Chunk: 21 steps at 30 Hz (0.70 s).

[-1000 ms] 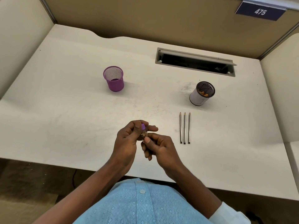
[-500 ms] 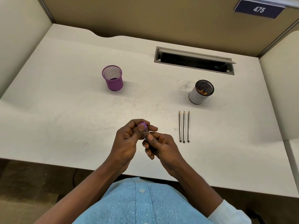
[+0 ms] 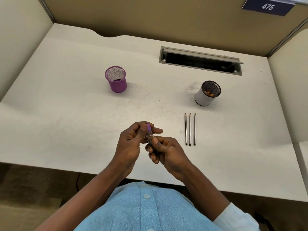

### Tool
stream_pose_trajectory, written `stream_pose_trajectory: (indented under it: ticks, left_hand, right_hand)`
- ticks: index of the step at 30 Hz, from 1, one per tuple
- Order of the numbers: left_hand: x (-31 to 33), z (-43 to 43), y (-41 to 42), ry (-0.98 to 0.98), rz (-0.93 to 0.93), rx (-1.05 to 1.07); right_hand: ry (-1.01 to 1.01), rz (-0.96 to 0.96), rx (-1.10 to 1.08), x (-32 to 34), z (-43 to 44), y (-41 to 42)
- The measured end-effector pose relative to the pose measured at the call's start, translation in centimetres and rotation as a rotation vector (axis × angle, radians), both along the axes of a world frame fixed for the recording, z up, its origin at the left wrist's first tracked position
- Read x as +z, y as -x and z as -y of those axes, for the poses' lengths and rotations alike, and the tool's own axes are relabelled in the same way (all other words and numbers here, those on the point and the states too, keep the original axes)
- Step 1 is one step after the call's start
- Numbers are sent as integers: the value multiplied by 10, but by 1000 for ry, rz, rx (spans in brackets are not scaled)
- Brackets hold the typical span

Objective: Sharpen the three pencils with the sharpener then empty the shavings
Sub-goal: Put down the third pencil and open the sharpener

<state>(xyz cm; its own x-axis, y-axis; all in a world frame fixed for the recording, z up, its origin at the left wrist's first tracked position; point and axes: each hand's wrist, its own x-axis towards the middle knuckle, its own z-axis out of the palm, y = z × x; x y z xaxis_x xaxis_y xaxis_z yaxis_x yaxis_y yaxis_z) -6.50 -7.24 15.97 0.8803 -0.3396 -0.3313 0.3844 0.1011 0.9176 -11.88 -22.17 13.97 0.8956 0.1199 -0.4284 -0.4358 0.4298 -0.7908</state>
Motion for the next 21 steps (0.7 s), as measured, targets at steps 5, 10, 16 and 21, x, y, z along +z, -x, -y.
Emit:
stream_pose_trajectory:
  ticks: [5, 10, 16, 21]
  left_hand:
    - [2, 2, 0, -8, 31, 4]
    - [2, 2, -1, -33, 78, 29]
    - [6, 6, -4, -11, 102, 76]
    - [8, 7, -3, 15, 96, 90]
  right_hand:
    - [53, 36, -83, -3, 0, 1]
    - [215, 70, -196, -1, -2, -1]
    - [346, 109, -310, 2, -9, -7]
    - [500, 157, -328, 3, -11, -10]
